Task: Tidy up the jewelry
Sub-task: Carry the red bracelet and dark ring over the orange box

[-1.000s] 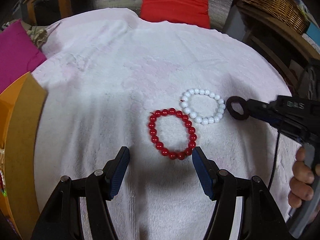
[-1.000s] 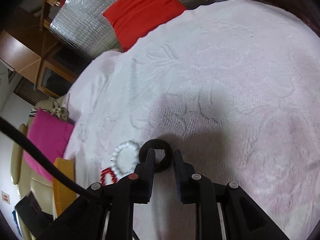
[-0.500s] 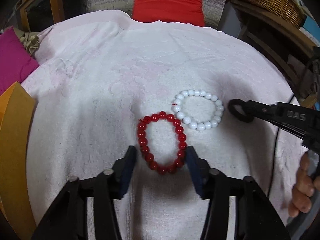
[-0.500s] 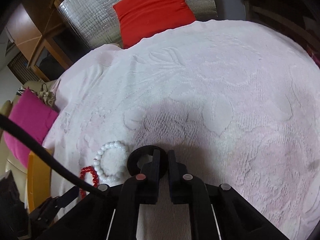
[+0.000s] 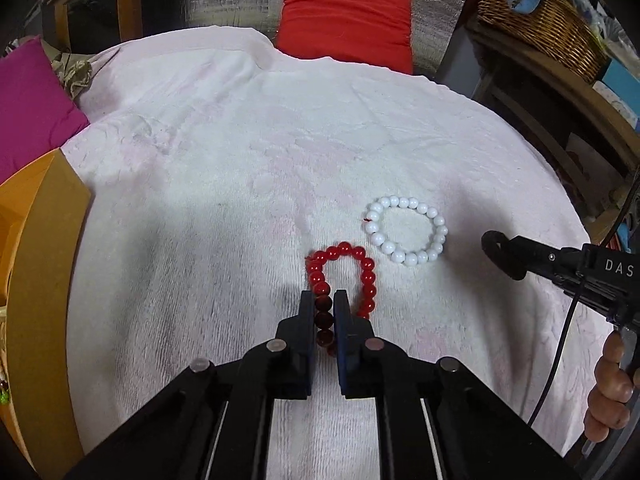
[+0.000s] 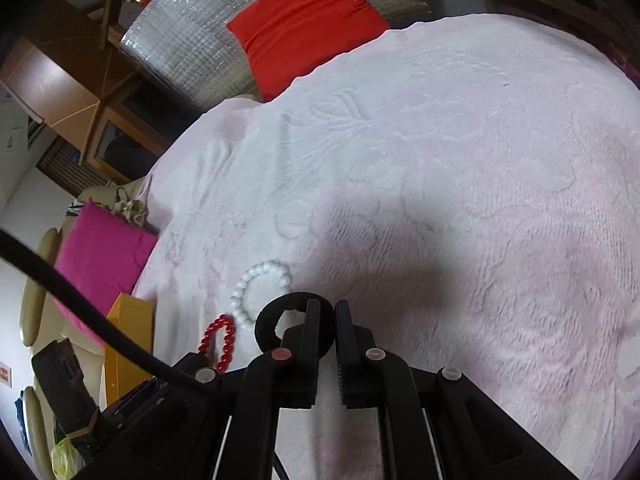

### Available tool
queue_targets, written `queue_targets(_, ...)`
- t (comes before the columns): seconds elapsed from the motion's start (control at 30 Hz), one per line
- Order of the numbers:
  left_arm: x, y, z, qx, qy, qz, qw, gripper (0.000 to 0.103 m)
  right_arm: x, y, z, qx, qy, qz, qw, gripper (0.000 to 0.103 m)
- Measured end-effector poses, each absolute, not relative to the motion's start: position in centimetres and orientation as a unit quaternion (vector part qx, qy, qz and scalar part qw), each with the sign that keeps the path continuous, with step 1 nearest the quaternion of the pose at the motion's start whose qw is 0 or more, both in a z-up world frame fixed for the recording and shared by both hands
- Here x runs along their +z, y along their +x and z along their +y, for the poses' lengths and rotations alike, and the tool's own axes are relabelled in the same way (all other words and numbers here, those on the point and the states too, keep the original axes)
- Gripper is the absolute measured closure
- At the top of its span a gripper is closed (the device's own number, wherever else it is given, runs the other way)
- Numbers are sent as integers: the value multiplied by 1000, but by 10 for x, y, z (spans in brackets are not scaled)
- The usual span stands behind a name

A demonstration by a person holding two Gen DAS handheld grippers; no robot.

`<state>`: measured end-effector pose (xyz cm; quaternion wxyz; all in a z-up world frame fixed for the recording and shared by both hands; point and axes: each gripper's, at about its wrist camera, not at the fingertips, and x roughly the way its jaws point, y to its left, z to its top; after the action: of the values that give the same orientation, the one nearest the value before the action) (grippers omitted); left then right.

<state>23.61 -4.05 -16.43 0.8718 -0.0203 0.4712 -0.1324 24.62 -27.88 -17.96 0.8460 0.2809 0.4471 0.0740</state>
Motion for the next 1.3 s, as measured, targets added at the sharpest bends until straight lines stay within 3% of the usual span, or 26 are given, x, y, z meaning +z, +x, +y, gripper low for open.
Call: queue_targets(1.3,-98,169,34,-162,-71,397,901,93,-154,222,-191,180,248,443,843,95)
